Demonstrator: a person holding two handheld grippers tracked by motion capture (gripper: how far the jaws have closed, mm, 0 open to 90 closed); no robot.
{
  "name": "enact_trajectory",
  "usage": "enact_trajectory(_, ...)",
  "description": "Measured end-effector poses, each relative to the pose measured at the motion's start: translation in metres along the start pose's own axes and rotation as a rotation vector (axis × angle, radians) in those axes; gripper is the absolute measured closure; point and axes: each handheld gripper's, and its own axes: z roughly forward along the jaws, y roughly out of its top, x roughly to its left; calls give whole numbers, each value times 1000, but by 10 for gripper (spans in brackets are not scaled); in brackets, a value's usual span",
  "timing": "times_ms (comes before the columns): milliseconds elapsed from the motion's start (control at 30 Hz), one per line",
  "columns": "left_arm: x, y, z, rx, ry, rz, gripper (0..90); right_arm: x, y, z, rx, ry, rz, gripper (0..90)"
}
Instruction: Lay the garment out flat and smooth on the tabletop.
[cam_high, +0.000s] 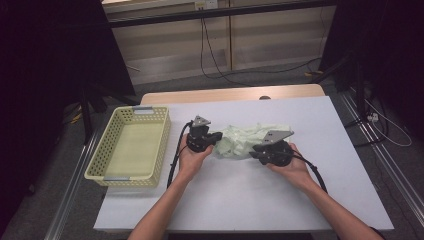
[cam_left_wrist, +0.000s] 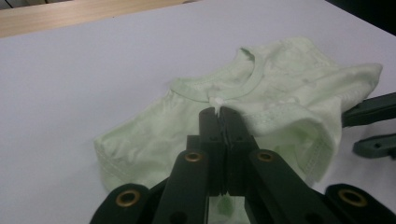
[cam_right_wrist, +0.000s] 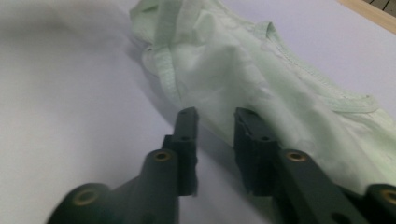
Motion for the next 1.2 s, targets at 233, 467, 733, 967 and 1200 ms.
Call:
enact_trajectory(233, -3, 0, 8, 9, 21, 3, 889, -3, 4, 21, 33, -19, -7, 555)
enact_trajectory(467, 4, -4, 14, 27, 37, -15, 889, -9, 1, 24, 48, -24, 38, 849)
enact_trajectory(733, 1, -2, 10, 19, 36, 3, 888, -19, 8, -14, -50, -13, 94, 864)
enact_trajectory(967, -1, -4, 12, 13, 31, 24, 877, -41, 0, -25, -63, -109, 163, 863)
enact_trajectory(1200, -7, -2, 1, -3, 49, 51, 714, -47, -5, -17, -41, -135, 180, 852)
